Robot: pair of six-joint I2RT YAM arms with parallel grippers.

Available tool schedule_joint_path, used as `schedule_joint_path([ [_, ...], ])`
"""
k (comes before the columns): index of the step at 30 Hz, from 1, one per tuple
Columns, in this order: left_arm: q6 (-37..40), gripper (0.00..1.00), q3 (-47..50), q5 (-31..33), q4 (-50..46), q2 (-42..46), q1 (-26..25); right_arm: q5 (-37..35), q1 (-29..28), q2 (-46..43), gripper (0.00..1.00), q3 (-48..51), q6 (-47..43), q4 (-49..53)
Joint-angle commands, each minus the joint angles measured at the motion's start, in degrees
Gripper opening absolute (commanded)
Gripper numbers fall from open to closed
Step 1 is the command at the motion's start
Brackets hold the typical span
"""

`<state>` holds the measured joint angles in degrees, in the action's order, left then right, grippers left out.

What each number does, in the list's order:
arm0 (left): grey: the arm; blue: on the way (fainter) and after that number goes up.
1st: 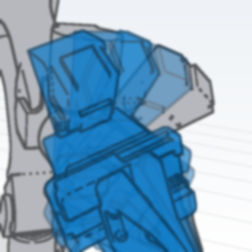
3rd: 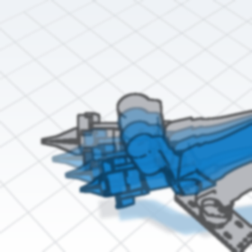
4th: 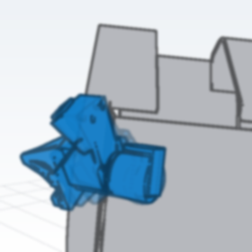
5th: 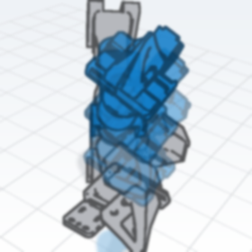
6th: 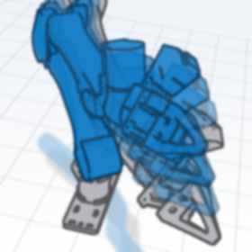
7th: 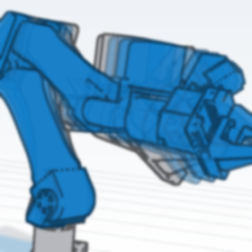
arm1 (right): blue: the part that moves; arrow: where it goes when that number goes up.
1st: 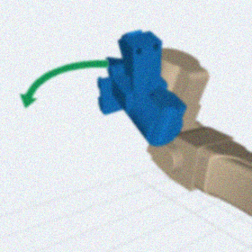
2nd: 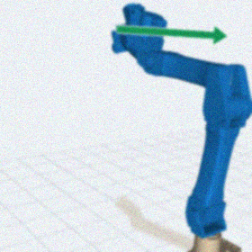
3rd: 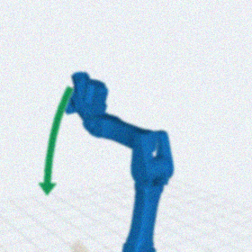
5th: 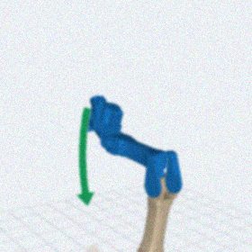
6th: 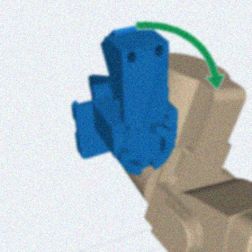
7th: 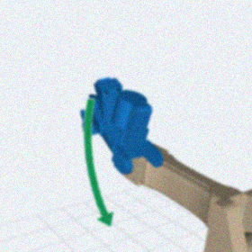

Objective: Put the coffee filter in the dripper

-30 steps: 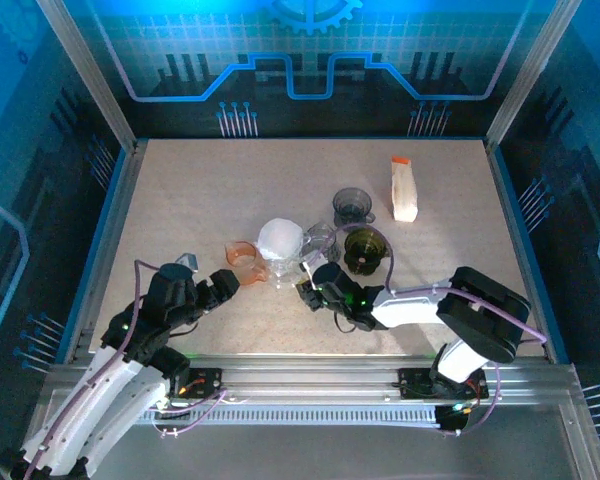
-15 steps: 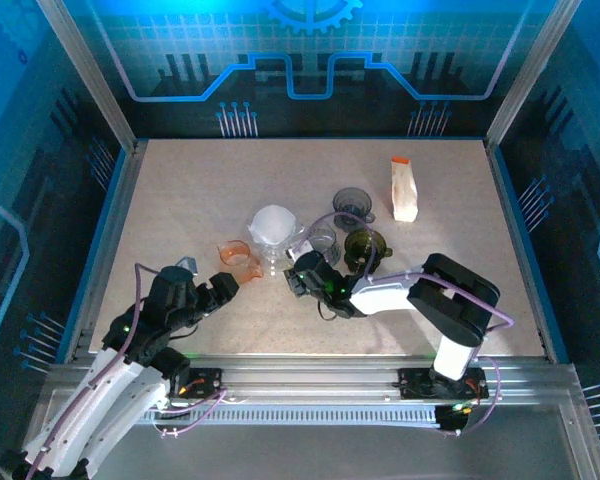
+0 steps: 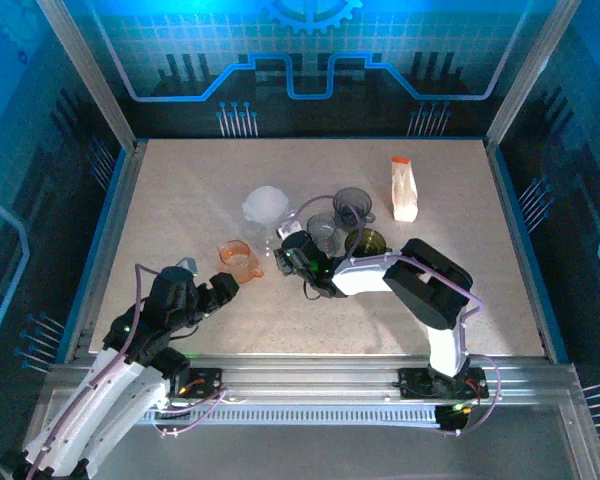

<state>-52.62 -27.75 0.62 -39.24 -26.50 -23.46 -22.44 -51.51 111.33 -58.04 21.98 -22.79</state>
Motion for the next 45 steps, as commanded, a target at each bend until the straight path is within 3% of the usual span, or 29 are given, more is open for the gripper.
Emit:
schedule_joint_path([
  [1,-0.8,0.86,1.2,-0.8,-0.7,0.8,0.5,-0.2,1.3,2.4,0.26,-3.7,-1.0,0.0],
  [7,-0.6,0.86,1.1,-0.8,-0.7,0.8,0.6,1.0,2.4,5.6,0.27,-7.4,-1.4,1.2],
  [12,-0.4,0.86,1.0,-0.9,-0.8,0.8,0.7,2.0,2.1,4.9,0.35,-6.6,-1.4,0.3],
  [20,-0.5,0.87,0.8,-0.7,-0.4,0.7,0.9,3.0,0.3,-1.4,0.56,-1.3,0.1,-1.1],
  [29,0.2,0.87,0.7,-1.1,0.6,0.3,1.5,3.6,-2.2,-11.1,0.6,5.2,1.3,-0.7],
  [32,1.1,0.86,0.1,-3.2,1.8,-1.1,3.3,9.8,-2.3,-13.1,0.6,6.5,0.8,-1.4],
  [37,2.5,0.86,-1.1,-5.9,2.3,-3.0,5.6,26.1,-1.8,-10.5,0.62,5.4,-1.3,-3.7],
  [45,1.9,0.89,-0.3,-7.6,2.2,-2.3,6.1,31.5,-1.8,-4.0,0.62,0.2,-4.2,-2.7],
])
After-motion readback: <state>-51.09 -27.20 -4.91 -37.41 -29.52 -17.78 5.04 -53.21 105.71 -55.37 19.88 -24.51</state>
